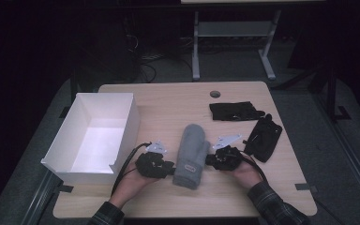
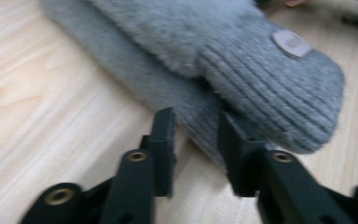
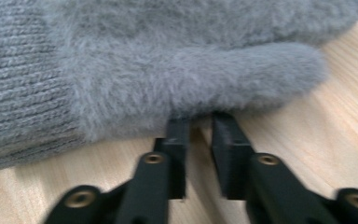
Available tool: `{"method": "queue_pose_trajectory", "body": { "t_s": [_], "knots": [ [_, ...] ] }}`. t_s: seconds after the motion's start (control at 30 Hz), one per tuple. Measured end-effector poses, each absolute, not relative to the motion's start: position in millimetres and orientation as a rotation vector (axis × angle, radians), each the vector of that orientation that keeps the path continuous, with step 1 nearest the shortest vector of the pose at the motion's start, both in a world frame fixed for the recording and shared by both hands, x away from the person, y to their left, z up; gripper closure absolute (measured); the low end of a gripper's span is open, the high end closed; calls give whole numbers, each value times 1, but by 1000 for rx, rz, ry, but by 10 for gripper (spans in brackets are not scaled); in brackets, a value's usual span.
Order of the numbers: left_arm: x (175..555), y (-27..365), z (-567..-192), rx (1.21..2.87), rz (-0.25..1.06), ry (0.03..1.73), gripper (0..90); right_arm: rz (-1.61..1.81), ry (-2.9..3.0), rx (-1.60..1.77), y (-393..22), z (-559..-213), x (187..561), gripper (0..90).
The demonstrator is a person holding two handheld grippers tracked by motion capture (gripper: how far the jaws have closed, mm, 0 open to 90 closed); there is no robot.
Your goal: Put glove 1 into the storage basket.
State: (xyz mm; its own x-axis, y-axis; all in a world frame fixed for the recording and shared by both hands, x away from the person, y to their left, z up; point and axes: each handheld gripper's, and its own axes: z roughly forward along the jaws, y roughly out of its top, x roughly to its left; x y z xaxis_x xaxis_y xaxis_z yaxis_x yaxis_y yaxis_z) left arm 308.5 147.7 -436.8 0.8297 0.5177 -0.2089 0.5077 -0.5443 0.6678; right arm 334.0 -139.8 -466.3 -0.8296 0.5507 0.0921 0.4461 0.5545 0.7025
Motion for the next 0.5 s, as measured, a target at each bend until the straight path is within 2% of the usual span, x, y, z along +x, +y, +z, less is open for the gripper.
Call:
{"method": "queue_pose_trajectory", "body": {
  "t_s": [0.1, 0.13, 0.17, 0.27, 0.43, 0.47, 0.5],
  "knots": [
    [312, 151, -434, 2232, 53, 748, 554, 1137, 2619, 864, -145, -468, 336, 540],
    [312, 151, -434, 2232, 53, 748, 535, 1137, 2619, 864, -145, -468, 336, 540],
    [314, 153, -430, 2209, 68, 755, 510, 1120, 2607, 886, -148, -470, 336, 469],
    [318, 154, -425, 2176, 69, 770, 462, 1117, 2603, 900, -152, -472, 336, 425],
    [330, 152, -411, 2096, 93, 795, 327, 1147, 2589, 918, -159, -475, 336, 330],
    [333, 150, -409, 2088, 101, 789, 270, 1149, 2579, 916, -160, -476, 336, 298],
    [336, 148, -407, 2084, 103, 783, 270, 1149, 2579, 916, -160, -476, 336, 298]
  ]
}}
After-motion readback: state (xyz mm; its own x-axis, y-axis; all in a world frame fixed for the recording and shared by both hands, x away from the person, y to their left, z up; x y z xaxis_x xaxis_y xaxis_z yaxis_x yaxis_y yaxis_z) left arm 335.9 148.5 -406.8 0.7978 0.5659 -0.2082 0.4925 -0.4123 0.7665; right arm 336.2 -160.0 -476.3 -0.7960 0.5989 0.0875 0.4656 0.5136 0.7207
